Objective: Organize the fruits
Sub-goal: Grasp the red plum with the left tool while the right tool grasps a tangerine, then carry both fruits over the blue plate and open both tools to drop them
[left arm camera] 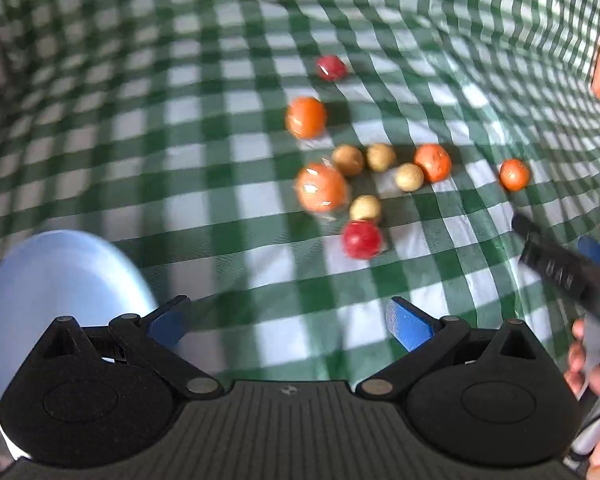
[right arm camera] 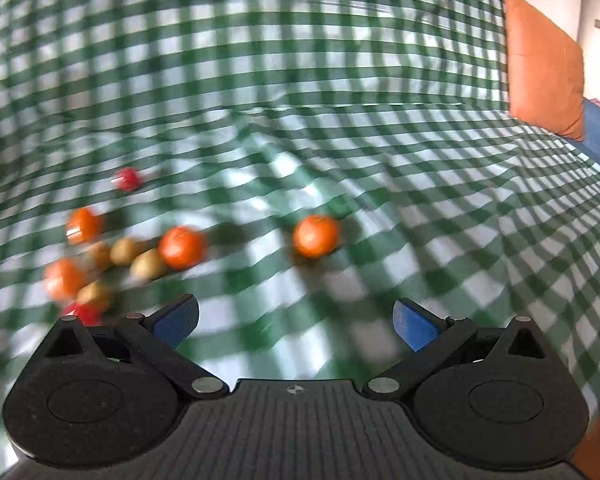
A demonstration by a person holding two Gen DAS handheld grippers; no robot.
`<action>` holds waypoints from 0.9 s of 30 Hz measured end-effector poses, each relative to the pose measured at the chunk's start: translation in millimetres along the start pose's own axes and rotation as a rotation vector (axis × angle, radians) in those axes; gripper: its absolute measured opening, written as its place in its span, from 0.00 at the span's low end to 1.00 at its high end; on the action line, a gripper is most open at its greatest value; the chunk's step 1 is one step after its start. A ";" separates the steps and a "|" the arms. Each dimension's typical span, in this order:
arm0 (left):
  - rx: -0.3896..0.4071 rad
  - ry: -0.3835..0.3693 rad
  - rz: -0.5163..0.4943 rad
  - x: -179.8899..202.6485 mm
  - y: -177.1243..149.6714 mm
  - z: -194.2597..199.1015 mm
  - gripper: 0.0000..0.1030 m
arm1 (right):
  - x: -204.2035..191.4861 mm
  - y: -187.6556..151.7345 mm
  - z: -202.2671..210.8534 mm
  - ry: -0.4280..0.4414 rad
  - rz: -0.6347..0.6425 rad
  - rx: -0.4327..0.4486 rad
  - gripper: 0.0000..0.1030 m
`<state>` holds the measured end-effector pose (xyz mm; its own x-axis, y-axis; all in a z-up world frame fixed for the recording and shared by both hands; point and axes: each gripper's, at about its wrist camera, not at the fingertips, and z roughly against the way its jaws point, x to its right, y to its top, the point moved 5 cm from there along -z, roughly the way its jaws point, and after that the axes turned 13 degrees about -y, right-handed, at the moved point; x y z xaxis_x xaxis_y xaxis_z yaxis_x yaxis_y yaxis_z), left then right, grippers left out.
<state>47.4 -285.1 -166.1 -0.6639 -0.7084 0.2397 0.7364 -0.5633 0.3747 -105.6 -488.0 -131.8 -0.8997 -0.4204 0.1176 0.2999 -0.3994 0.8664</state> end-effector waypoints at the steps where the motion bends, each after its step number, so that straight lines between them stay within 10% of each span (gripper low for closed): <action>1: -0.019 -0.002 0.005 4.8 3.6 -13.5 1.00 | 2.1 5.1 -15.8 0.002 -0.004 -0.011 0.99; 10: -0.045 0.003 0.014 21.1 31.0 -71.5 0.99 | -0.1 29.4 -99.3 0.028 -0.005 -0.074 0.86; 12: -0.017 -0.039 0.020 20.6 31.7 -69.5 0.89 | -0.6 27.9 -104.2 0.032 0.001 -0.074 0.82; 14: 0.022 -0.051 0.002 19.6 29.4 -63.3 0.52 | 0.2 28.9 -99.5 0.066 0.000 -0.034 0.49; 16: 0.039 -0.087 0.001 16.5 24.3 -56.8 0.34 | -0.2 28.4 -94.1 0.087 0.001 -0.028 0.38; 27: 0.060 -0.060 -0.044 6.4 -3.6 -0.3 0.33 | 15.3 21.6 -21.6 0.078 0.003 0.025 0.37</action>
<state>40.6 -287.8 -166.2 -0.7033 -0.6556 0.2748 0.6985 -0.5656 0.4385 -106.0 -520.6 -121.8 -0.8711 -0.4840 0.0830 0.2938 -0.3783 0.8778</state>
